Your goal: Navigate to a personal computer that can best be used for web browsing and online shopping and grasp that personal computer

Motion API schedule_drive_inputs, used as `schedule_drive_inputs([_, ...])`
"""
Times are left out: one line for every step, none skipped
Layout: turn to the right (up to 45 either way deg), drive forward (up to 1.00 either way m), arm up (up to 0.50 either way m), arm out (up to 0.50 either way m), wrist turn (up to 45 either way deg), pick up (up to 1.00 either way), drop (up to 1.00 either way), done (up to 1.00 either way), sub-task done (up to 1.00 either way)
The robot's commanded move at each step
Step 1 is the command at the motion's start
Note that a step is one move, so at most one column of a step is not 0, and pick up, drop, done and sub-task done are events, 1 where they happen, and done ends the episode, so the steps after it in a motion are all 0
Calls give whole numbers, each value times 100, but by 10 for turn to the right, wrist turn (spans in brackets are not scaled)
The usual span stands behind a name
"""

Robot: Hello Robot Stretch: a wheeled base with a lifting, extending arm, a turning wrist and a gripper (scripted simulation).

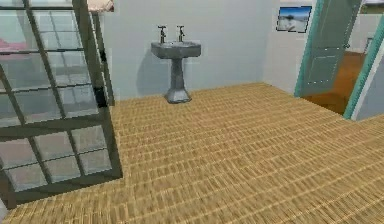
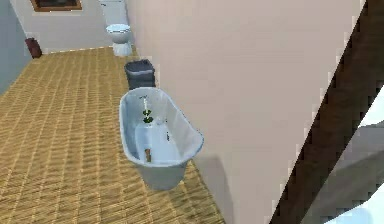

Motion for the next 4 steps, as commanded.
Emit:
schedule_drive_inputs([0, 100, 0, 0, 0, 0, 0, 0, 0])
schedule_drive_inputs([0, 40, 0, 0, 0, 0, 0, 0, 0])
schedule_drive_inputs([-210, 0, 0, 0, 0, 0, 0, 0, 0])
schedule_drive_inputs([0, 15, 0, 0, 0, 0, 0, 0, 0])
